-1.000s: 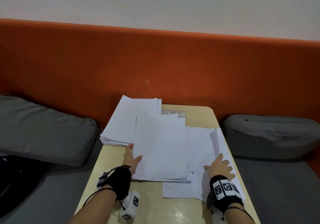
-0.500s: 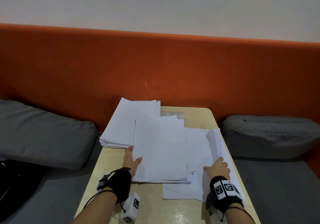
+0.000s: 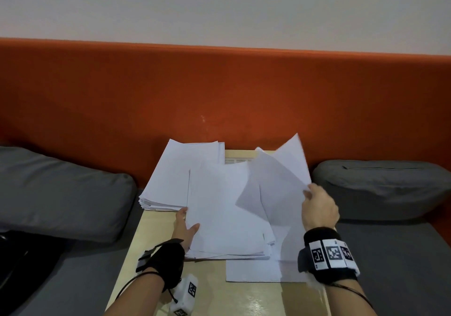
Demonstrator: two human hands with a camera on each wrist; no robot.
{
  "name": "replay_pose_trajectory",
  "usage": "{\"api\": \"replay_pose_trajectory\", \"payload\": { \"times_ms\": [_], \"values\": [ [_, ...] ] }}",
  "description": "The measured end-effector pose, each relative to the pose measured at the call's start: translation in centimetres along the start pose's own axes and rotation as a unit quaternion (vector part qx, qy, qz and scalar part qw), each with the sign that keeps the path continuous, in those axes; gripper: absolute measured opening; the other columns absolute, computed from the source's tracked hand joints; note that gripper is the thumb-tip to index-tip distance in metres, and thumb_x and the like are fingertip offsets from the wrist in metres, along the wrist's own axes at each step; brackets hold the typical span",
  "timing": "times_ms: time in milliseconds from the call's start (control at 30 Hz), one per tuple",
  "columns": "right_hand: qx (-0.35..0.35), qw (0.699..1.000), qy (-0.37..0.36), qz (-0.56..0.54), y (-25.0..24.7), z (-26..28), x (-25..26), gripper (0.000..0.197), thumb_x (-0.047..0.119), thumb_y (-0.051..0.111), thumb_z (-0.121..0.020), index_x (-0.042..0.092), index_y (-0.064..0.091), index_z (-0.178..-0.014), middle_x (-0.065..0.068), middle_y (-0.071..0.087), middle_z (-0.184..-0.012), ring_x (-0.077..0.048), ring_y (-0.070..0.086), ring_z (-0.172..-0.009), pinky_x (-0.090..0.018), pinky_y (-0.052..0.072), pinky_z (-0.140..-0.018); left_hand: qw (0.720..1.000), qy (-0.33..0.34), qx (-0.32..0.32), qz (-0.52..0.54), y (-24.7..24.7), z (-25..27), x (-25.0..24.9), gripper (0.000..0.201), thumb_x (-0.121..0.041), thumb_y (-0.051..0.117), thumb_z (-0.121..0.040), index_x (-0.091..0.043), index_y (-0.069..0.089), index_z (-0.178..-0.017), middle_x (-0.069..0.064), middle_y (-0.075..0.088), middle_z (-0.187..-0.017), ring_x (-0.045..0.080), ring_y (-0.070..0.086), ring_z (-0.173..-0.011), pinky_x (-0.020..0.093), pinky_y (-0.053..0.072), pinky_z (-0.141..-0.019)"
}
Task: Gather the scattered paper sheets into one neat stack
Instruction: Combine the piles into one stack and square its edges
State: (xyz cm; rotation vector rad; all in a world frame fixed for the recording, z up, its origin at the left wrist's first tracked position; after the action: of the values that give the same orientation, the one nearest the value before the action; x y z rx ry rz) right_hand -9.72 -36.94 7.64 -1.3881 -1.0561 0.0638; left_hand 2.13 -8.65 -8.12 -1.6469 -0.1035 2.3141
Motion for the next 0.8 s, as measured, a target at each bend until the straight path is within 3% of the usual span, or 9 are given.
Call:
{"api": "replay_pose_trajectory", "payload": {
  "times_ms": [100,167,233,300,367,433,600,700,800],
  "values": [
    [-0.087,0.989,-0.075,-0.090,-3.5,-0.4,2.8,0.021,0.002,0.050,-0.090,0.005,0.064,-0.106,-0.023,0.066,-0.100,-0.041,0.060,-0.093,-0.041,0.046,-0.078,1.000,0.012,0.016,0.019,0.0,-0.2,0.1,0.057,0.003,0.051,-0.089,-0.037,0.029,-0.122,0.012,0.032,-0.145,0.032,0.042,-0.126,0.052,0.037,-0.106],
    [-0.120,0.970,-0.112,-0.178,-4.9,-0.9,4.0,0.019,0.001,0.053,-0.088,0.006,0.066,-0.101,-0.016,0.068,-0.091,-0.032,0.062,-0.086,-0.032,0.044,-0.075,0.999,0.031,0.031,0.016,0.0,0.0,-0.2,0.061,0.006,0.049,-0.089,-0.036,0.029,-0.128,0.009,0.030,-0.148,0.030,0.038,-0.130,0.047,0.034,-0.110],
    [-0.118,0.945,-0.111,-0.283,-5.2,-1.5,4.8,0.016,0.002,0.055,-0.088,0.006,0.065,-0.099,-0.008,0.065,-0.085,-0.022,0.058,-0.081,-0.024,0.041,-0.072,0.999,0.039,0.037,-0.004,-0.1,0.5,-0.7,0.063,0.006,0.046,-0.090,-0.025,0.024,-0.140,0.002,0.023,-0.149,0.026,0.029,-0.136,0.040,0.030,-0.111],
    [-0.105,0.920,-0.094,-0.366,-4.4,-1.7,5.3,0.019,0.004,0.056,-0.089,0.007,0.061,-0.106,-0.002,0.063,-0.091,-0.016,0.057,-0.087,-0.023,0.043,-0.077,0.998,0.039,0.042,-0.008,-0.1,0.5,-0.7,0.064,0.004,0.047,-0.091,-0.023,0.022,-0.143,-0.002,0.022,-0.147,0.023,0.027,-0.135,0.034,0.031,-0.105],
    [-0.082,0.898,-0.065,-0.427,-2.8,-1.5,5.5,0.027,0.001,0.054,-0.089,0.006,0.055,-0.116,-0.002,0.060,-0.103,-0.014,0.056,-0.096,-0.016,0.045,-0.078,0.998,0.038,0.041,0.000,-0.2,0.6,-0.7,0.065,-0.004,0.054,-0.088,-0.025,0.022,-0.140,-0.002,0.027,-0.144,0.023,0.030,-0.133,0.039,0.032,-0.106],
    [-0.032,0.893,-0.016,-0.449,-0.3,-1.1,5.1,0.037,-0.003,0.050,-0.090,0.004,0.047,-0.126,-0.002,0.057,-0.111,-0.013,0.055,-0.103,-0.008,0.043,-0.079,0.999,0.029,0.034,0.013,-0.2,0.1,-0.4,0.066,-0.005,0.059,-0.086,-0.027,0.022,-0.136,0.006,0.034,-0.143,0.031,0.034,-0.132,0.047,0.032,-0.110],
    [0.141,0.941,0.106,-0.289,7.2,0.9,1.2,0.051,-0.004,0.039,-0.094,0.012,0.029,-0.142,-0.019,0.048,-0.132,-0.029,0.049,-0.117,-0.028,0.036,-0.092,1.000,-0.015,0.024,0.002,-0.1,0.0,0.0,0.065,-0.010,0.053,-0.092,-0.019,0.016,-0.144,0.004,0.034,-0.145,0.033,0.039,-0.130,0.048,0.036,-0.106],
    [0.252,0.945,0.148,-0.144,10.3,1.7,-1.3,0.067,-0.002,0.043,-0.093,0.011,0.007,-0.149,-0.025,0.048,-0.133,-0.037,0.050,-0.118,-0.038,0.041,-0.095,0.999,-0.025,0.020,0.025,-0.1,0.2,-0.6,0.053,-0.014,0.040,-0.098,-0.014,0.017,-0.146,0.010,0.034,-0.149,0.029,0.038,-0.133,0.041,0.031,-0.111],
    [0.311,0.941,0.133,-0.018,11.4,1.5,-2.2,0.082,0.007,0.053,-0.090,0.007,-0.005,-0.148,-0.022,0.044,-0.137,-0.034,0.050,-0.122,-0.037,0.044,-0.095,0.996,-0.058,0.020,0.061,0.3,0.5,-1.2,0.054,-0.035,0.030,-0.100,-0.016,0.013,-0.148,0.006,0.021,-0.155,0.028,0.024,-0.141,0.045,0.022,-0.113]
  ]
}}
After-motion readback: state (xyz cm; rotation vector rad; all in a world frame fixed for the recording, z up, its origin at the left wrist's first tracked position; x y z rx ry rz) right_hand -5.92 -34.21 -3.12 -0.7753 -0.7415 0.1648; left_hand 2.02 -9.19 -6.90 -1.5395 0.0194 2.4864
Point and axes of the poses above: each hand's wrist, its own z-axis away from the middle knuckle, its own y-axis out of the palm, x = y × z, the point moved 3 cm from there along -z, towards the middle knuckle
